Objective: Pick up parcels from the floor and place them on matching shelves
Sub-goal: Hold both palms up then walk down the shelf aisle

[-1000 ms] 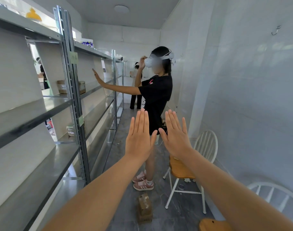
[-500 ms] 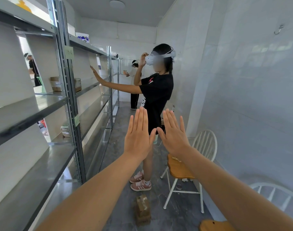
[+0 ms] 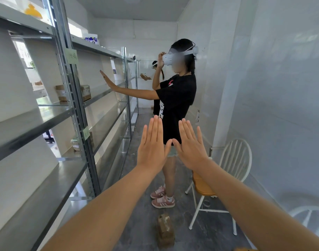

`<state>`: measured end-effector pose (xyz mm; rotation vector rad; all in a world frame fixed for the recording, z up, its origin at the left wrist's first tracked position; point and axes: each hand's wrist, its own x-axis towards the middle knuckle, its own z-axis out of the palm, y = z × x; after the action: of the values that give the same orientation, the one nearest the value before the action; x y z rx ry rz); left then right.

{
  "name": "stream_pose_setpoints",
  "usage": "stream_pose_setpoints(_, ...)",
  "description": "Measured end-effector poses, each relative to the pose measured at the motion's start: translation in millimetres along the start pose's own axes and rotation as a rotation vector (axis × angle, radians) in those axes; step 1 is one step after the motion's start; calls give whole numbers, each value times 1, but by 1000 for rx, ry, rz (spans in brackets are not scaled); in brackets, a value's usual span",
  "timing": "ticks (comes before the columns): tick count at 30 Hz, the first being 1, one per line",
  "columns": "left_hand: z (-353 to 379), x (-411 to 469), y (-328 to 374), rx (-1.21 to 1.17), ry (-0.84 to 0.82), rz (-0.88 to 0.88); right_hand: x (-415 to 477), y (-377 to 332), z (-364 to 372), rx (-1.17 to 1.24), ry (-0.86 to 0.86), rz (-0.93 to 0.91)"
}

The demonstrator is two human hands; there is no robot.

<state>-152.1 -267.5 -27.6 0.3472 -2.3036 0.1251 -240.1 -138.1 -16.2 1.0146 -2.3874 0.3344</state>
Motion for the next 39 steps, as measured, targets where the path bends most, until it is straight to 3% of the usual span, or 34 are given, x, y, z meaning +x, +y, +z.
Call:
stream_pose_setpoints(21,137,92,46,52,-41,-67,97,119,87,72,-43,-86)
stream_pose_setpoints(39,209,106,12,76,-124,-68,135,119,157,119,-119,-78)
